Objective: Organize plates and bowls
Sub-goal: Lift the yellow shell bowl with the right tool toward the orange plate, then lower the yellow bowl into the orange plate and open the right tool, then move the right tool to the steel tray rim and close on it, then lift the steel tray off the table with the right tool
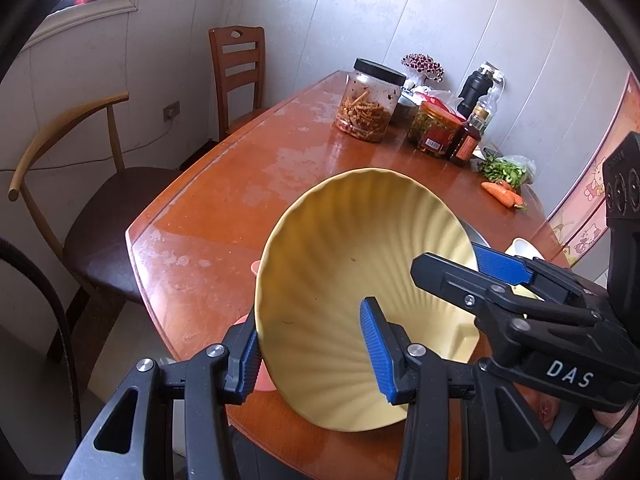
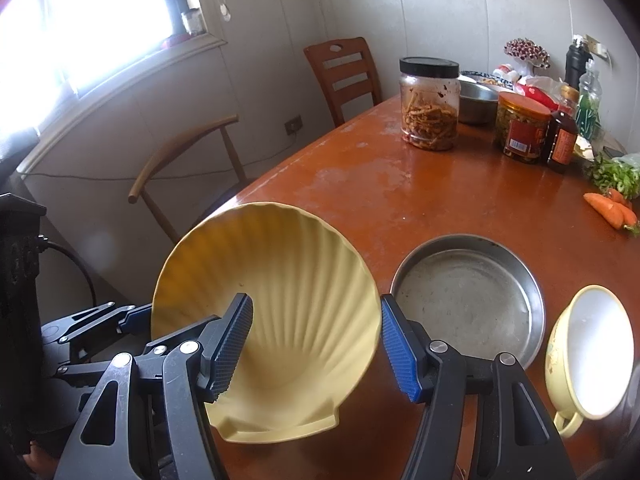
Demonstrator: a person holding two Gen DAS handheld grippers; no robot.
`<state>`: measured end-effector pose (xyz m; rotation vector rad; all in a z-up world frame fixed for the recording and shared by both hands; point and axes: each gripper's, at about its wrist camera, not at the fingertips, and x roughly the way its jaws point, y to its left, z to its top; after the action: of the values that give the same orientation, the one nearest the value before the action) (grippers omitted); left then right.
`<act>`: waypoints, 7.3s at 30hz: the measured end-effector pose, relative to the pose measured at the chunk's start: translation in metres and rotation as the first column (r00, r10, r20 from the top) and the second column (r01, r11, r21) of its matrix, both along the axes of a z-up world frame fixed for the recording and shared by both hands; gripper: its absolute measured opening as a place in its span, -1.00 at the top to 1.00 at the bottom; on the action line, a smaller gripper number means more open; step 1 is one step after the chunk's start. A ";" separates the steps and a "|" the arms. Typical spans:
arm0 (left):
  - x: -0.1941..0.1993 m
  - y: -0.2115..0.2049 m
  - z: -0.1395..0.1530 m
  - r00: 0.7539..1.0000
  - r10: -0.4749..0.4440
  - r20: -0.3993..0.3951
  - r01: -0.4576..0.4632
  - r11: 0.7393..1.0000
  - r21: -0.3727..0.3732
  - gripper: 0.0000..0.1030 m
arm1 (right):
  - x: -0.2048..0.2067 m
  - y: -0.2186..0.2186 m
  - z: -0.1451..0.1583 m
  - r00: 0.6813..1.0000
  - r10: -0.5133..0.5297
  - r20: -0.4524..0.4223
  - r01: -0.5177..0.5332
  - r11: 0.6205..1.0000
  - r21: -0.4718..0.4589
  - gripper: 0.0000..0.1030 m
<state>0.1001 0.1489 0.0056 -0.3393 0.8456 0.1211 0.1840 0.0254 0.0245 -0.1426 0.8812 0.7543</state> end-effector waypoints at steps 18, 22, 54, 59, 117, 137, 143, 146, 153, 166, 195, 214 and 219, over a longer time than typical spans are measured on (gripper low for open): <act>0.000 -0.006 -0.010 0.998 0.042 -0.036 -0.038 0.995 0.092 0.10 | 0.008 0.009 -0.022 0.999 0.046 -0.021 -0.046 0.999 0.000 -0.29; -0.001 -0.008 -0.012 0.998 0.056 -0.040 -0.051 0.992 0.119 0.10 | 0.010 0.010 -0.027 0.998 0.051 -0.035 -0.051 0.999 0.002 -0.29; 0.008 -0.015 -0.015 0.991 0.131 -0.014 -0.125 0.964 0.235 0.10 | 0.016 -0.006 -0.025 0.999 0.014 -0.032 -0.011 0.997 0.079 -0.29; 0.006 -0.015 -0.014 0.993 0.116 -0.025 -0.108 0.971 0.216 0.10 | 0.019 -0.014 -0.018 0.999 -0.018 -0.047 0.022 0.996 0.090 -0.29; -0.060 -0.047 0.002 0.999 -0.014 0.035 0.009 0.988 0.156 0.07 | -0.093 -0.075 -0.040 0.989 0.063 -0.134 -0.077 0.991 -0.107 -0.36; -0.081 -0.076 0.002 0.997 -0.062 0.035 0.056 0.986 0.155 0.07 | -0.116 -0.115 -0.015 0.999 -0.012 -0.044 0.009 0.998 -0.069 -0.36; -0.077 -0.100 -0.007 0.992 -0.127 0.007 0.125 0.984 0.124 0.07 | -0.090 -0.137 -0.012 0.993 -0.118 -0.016 0.116 0.989 -0.095 -0.36; -0.074 -0.112 -0.013 0.986 -0.165 -0.007 0.164 0.980 0.114 0.07 | -0.076 -0.137 -0.014 0.992 -0.127 -0.022 0.124 0.987 -0.101 -0.36; -0.067 -0.128 -0.019 0.976 -0.217 -0.022 0.218 0.975 0.040 0.07 | -0.055 -0.130 -0.025 0.987 -0.160 -0.016 0.156 0.977 -0.147 -0.36; -0.062 -0.142 -0.025 0.961 -0.272 -0.045 0.270 0.962 -0.047 0.07 | -0.032 -0.112 -0.041 0.986 -0.164 -0.005 0.159 0.963 -0.217 -0.36; -0.062 -0.110 -0.031 0.978 -0.192 -0.075 0.192 0.981 -0.006 0.07 | -0.066 -0.095 -0.045 0.992 -0.070 -0.102 0.056 0.990 -0.126 -0.38; -0.067 -0.116 -0.026 0.981 -0.192 -0.036 0.193 0.981 0.003 0.08 | -0.081 -0.115 -0.039 0.985 -0.125 -0.117 0.118 0.991 -0.068 -0.38; -0.068 -0.117 -0.021 0.981 -0.191 -0.018 0.191 0.981 0.012 0.08 | -0.083 -0.116 -0.032 0.988 -0.124 -0.088 0.120 0.992 -0.048 -0.38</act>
<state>0.0323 0.0322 -0.0149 -0.2429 0.8892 -0.0495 0.1009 -0.0904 -0.0078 -0.0920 0.9838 0.6315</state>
